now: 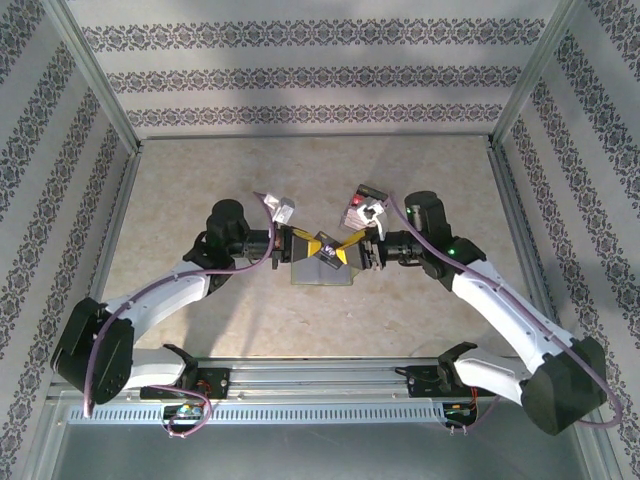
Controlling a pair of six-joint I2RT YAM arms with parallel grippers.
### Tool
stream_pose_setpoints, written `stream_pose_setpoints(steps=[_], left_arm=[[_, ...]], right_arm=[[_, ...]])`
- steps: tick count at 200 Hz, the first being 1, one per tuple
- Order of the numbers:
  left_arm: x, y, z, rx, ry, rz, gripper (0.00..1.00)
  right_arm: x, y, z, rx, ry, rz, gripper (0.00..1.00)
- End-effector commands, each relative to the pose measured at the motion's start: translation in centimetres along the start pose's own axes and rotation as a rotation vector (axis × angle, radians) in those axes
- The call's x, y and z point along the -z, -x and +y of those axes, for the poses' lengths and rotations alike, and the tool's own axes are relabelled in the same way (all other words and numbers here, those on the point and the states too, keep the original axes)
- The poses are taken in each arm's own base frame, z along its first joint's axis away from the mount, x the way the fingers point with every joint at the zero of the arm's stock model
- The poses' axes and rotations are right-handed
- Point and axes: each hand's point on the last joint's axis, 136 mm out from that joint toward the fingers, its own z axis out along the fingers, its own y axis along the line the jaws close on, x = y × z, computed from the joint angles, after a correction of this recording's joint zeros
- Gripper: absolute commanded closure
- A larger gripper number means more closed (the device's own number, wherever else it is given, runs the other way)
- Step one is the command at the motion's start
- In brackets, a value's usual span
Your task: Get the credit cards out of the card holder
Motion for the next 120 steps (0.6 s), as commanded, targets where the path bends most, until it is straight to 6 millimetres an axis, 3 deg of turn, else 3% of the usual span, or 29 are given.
stream_pose_setpoints(steps=[1,32,77,120], left_arm=[[0.7,3.4,-2.0,-0.091,-0.014,-0.147,1.0],[1.1,3.8,-2.2,-0.102,0.005,-0.171,1.0],[1.3,4.2,-2.6,-0.101,-0.012,-0.195,1.0],[1.2,4.2,-2.4,-0.093,-0.004,-0.197,1.0]], right_arm=[[1.2,1.9,0.6,0.001,0.032,-0.132,0.61],[2.1,2.8,2.3,0.026,0.112,-0.231,0.58],[1.9,3.8,3.2,0.062,0.138,-0.26,0.59],[1.0,4.8,4.0,0.085,0.176,-0.246,0.67]])
